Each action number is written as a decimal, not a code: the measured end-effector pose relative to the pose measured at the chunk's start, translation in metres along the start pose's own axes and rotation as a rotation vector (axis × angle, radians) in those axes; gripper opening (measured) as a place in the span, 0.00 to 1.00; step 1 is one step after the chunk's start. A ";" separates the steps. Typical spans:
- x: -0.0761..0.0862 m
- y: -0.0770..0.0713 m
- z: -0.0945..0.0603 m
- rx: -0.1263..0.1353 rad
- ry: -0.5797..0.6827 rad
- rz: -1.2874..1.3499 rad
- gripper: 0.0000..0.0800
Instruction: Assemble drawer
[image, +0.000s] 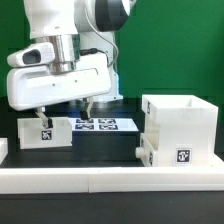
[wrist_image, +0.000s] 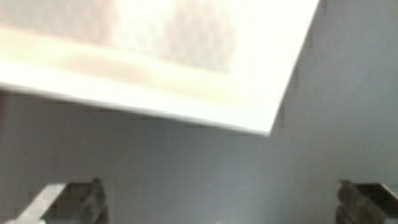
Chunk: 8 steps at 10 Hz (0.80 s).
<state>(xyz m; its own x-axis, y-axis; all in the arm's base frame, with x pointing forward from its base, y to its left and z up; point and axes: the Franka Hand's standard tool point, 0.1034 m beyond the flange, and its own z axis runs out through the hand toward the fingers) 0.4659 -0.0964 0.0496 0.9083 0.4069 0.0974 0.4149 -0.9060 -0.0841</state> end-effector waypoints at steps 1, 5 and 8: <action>-0.010 -0.001 -0.003 -0.002 -0.009 0.008 0.81; -0.029 -0.003 -0.005 -0.019 -0.013 0.018 0.81; -0.029 -0.003 -0.005 -0.018 -0.013 0.017 0.81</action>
Offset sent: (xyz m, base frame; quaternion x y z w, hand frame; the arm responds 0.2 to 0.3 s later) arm -0.0316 -0.0118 0.0038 -0.0298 0.0045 0.0390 0.9988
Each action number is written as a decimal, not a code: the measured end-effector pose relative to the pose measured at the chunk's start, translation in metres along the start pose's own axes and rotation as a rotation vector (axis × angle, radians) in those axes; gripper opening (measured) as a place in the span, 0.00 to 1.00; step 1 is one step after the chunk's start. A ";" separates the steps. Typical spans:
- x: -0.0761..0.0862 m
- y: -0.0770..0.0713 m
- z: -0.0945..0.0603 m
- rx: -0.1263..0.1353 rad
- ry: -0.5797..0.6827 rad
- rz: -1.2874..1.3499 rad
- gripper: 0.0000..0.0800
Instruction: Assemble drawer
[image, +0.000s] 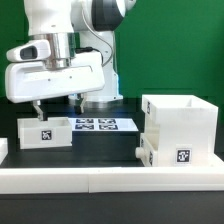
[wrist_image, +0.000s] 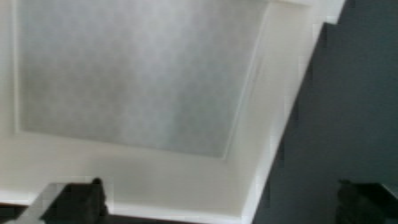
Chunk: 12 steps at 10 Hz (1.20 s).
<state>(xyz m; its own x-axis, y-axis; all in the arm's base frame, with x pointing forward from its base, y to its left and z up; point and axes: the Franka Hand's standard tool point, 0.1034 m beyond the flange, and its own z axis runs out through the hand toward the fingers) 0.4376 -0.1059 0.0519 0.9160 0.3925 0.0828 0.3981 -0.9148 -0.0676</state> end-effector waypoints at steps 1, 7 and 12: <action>0.000 0.000 0.000 0.000 0.000 0.000 0.81; -0.027 -0.015 0.038 -0.009 0.009 0.007 0.81; -0.030 -0.016 0.046 -0.019 0.021 0.000 0.47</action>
Offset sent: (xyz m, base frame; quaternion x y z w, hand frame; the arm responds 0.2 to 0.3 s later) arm -0.0310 0.0001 -0.0248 -0.0116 0.0170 0.0278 0.9994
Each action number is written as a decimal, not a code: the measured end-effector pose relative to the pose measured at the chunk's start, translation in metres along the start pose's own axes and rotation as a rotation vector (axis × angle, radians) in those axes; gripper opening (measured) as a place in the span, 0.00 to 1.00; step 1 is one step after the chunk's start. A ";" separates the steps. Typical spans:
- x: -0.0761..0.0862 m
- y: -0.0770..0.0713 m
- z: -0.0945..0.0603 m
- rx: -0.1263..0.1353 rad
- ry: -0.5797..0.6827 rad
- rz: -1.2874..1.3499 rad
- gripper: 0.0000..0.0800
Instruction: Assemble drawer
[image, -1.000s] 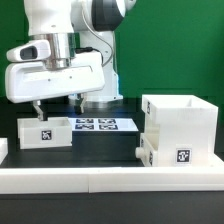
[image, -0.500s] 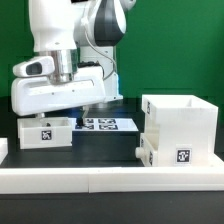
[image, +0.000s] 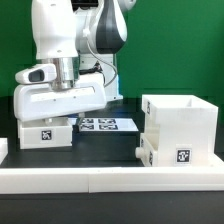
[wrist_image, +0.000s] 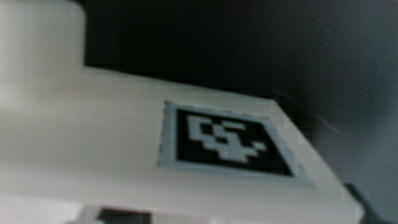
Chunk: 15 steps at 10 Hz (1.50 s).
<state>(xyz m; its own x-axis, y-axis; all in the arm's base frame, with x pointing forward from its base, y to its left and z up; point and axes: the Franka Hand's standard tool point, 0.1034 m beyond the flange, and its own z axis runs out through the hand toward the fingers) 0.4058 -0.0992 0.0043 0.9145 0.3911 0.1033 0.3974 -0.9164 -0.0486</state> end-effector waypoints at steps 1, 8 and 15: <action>0.000 0.000 0.000 0.000 0.000 0.000 0.30; 0.009 -0.005 -0.005 -0.006 0.009 -0.006 0.05; 0.078 -0.016 -0.031 0.012 0.008 -0.239 0.05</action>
Offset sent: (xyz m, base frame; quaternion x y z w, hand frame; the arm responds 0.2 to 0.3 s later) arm -0.0007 -0.0016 -0.0020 -0.0007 -0.0009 -0.0025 1.0000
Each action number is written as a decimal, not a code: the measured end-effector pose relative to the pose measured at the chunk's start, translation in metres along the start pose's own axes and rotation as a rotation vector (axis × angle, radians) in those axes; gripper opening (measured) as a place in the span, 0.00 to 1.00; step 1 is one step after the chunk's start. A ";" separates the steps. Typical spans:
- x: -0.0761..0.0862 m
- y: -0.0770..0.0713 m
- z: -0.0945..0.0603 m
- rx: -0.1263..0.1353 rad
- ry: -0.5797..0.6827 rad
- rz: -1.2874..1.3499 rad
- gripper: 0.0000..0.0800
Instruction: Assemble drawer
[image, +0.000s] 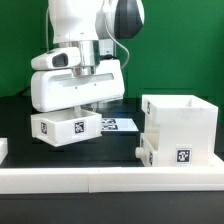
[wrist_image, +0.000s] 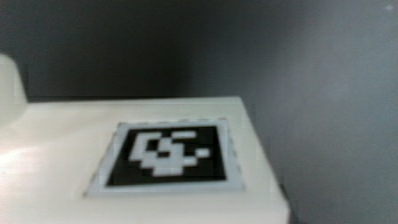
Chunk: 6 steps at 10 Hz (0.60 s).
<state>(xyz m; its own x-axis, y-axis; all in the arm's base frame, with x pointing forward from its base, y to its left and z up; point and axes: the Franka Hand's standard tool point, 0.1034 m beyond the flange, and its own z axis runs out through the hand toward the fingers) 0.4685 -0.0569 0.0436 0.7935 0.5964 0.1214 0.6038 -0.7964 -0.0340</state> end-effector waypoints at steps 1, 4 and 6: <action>0.007 0.001 -0.002 0.003 -0.008 -0.056 0.05; 0.005 0.001 0.000 0.005 -0.010 -0.090 0.05; 0.001 0.004 0.003 0.013 -0.017 -0.286 0.05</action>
Offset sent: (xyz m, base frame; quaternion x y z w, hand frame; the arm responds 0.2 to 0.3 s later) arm 0.0000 0.0000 0.0000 0.0000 0.0000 -0.0650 0.9979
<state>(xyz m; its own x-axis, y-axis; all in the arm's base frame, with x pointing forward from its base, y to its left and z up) 0.4719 -0.0587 0.0411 0.5921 0.7981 0.1111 0.8039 -0.5946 -0.0131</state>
